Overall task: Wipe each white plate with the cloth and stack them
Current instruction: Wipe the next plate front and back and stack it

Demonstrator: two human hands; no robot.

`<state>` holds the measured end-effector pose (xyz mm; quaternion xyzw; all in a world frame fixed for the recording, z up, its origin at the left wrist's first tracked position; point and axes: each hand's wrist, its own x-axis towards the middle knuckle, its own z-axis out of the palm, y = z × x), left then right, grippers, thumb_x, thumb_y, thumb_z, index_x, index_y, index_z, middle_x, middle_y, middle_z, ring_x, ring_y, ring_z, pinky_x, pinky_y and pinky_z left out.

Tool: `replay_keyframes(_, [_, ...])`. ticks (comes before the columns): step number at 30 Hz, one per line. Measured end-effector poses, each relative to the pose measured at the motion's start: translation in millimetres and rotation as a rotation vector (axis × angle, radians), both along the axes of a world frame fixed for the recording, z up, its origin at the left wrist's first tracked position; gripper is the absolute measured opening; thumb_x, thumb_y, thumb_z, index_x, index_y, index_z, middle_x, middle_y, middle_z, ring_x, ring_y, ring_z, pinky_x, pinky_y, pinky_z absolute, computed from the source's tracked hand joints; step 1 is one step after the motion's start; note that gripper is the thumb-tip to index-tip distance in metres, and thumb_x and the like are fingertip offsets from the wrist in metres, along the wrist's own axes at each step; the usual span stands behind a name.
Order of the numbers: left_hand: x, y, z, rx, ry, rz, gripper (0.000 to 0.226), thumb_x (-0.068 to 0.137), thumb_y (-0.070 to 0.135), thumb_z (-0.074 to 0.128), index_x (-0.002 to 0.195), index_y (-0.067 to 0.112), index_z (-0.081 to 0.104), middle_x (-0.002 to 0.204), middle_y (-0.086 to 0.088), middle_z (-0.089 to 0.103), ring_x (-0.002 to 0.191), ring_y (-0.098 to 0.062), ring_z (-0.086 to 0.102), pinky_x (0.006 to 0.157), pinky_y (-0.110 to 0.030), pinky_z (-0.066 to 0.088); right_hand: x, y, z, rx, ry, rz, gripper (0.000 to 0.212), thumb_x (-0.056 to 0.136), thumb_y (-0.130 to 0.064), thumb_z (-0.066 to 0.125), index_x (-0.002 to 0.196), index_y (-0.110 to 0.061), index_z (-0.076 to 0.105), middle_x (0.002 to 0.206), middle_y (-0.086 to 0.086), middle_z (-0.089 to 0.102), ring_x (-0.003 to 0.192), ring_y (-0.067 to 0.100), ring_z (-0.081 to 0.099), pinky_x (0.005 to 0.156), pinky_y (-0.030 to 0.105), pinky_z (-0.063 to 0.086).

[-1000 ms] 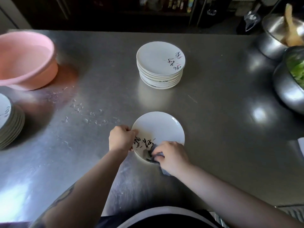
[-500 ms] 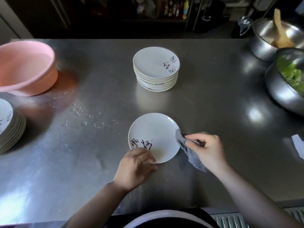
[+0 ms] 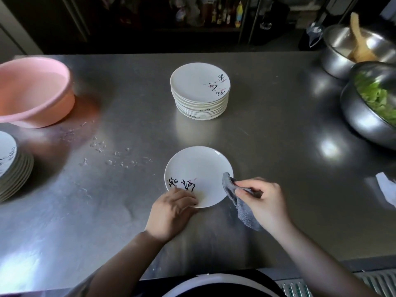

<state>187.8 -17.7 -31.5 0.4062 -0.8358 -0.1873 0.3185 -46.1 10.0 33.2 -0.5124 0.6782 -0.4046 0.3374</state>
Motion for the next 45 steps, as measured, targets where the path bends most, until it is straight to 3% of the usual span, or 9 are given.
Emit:
replay_keyframes(5, [-5, -17, 32, -0.045, 0.115, 0.125, 0.022, 0.09, 0.03, 0.063, 0.083, 0.012, 0.072, 0.085, 0.006, 0.07, 0.08, -0.017, 0.067, 0.073, -0.033, 0.052, 1, -8, 21, -0.104, -0.058, -0.04, 0.031, 0.075, 0.005, 0.074, 0.081, -0.026, 0.074, 0.081, -0.008, 0.072, 0.076, 0.003, 0.067, 0.071, 0.013, 0.048])
replay_keyframes(9, [-12, -34, 65, 0.111, 0.221, 0.271, 0.014, 0.088, 0.039, 0.062, 0.085, 0.026, 0.064, 0.086, 0.019, 0.066, 0.081, -0.001, 0.06, 0.074, -0.01, 0.042, 5, -19, 45, -0.186, -0.095, -0.042, 0.031, 0.075, 0.004, 0.075, 0.08, -0.026, 0.073, 0.08, -0.009, 0.071, 0.076, 0.003, 0.067, 0.071, 0.011, 0.047])
replay_keyframes(15, [-10, -48, 123, 0.218, 0.337, 0.346, 0.023, 0.082, 0.058, 0.055, 0.081, 0.035, 0.059, 0.082, 0.02, 0.065, 0.078, -0.002, 0.06, 0.067, -0.02, 0.044, 8, -33, 92, -0.273, -0.118, -0.001, 0.029, 0.075, 0.004, 0.075, 0.08, -0.025, 0.074, 0.08, -0.008, 0.071, 0.075, 0.004, 0.066, 0.069, 0.012, 0.047])
replay_keyframes(20, [-10, -66, 193, 0.213, 0.692, 0.333, 0.009, 0.086, 0.034, 0.063, 0.081, 0.027, 0.063, 0.074, 0.011, 0.067, 0.066, -0.002, 0.058, 0.061, -0.011, 0.043, 16, -58, 152, -0.483, -0.095, 0.009, 0.029, 0.076, 0.0, 0.075, 0.084, -0.028, 0.074, 0.086, -0.012, 0.069, 0.079, 0.004, 0.067, 0.07, 0.009, 0.046])
replay_keyframes(27, [-21, -90, 274, 0.219, 1.139, 0.284, 0.009, 0.088, 0.021, 0.069, 0.082, 0.015, 0.07, 0.077, -0.007, 0.071, 0.066, -0.016, 0.062, 0.058, -0.021, 0.049, 45, -102, 231, -0.784, -0.012, 0.038, 0.03, 0.079, 0.005, 0.071, 0.092, -0.022, 0.073, 0.095, -0.008, 0.066, 0.091, 0.005, 0.063, 0.081, 0.01, 0.043])
replay_keyframes(32, [-23, -89, 319, 0.18, 1.217, 0.19, 0.016, 0.081, 0.031, 0.067, 0.083, 0.015, 0.071, 0.078, -0.013, 0.069, 0.068, -0.024, 0.06, 0.063, -0.032, 0.049, 63, -115, 290, -1.048, 0.183, -0.019, 0.021, 0.081, -0.002, 0.072, 0.098, -0.014, 0.076, 0.097, -0.004, 0.065, 0.094, 0.006, 0.061, 0.086, 0.012, 0.043])
replay_keyframes(36, [-20, -83, 345, 0.1, 1.239, 0.152, 0.016, 0.08, 0.029, 0.068, 0.085, 0.015, 0.072, 0.082, -0.017, 0.069, 0.071, -0.028, 0.06, 0.066, -0.037, 0.048, 86, -112, 311, -1.228, 0.348, 0.107, 0.018, 0.081, -0.006, 0.073, 0.098, -0.011, 0.076, 0.095, 0.0, 0.065, 0.09, 0.016, 0.061, 0.084, 0.022, 0.047])
replay_keyframes(41, [-16, -78, 364, 0.105, 1.293, 0.155, 0.013, 0.079, 0.028, 0.067, 0.081, 0.016, 0.073, 0.077, -0.013, 0.069, 0.066, -0.022, 0.061, 0.06, -0.03, 0.049, 79, -119, 335, -1.21, 0.283, 0.049, 0.019, 0.081, -0.003, 0.073, 0.097, -0.012, 0.076, 0.095, -0.001, 0.065, 0.093, 0.018, 0.062, 0.085, 0.029, 0.049])
replay_keyframes(45, [-12, -76, 381, 0.209, 1.359, 0.124, 0.011, 0.078, 0.024, 0.073, 0.081, 0.013, 0.073, 0.081, -0.018, 0.07, 0.068, -0.024, 0.063, 0.057, -0.028, 0.051, 88, -119, 347, -1.353, 0.46, 0.167, 0.016, 0.081, -0.003, 0.072, 0.096, -0.009, 0.076, 0.092, 0.001, 0.067, 0.088, 0.019, 0.059, 0.083, 0.025, 0.047])
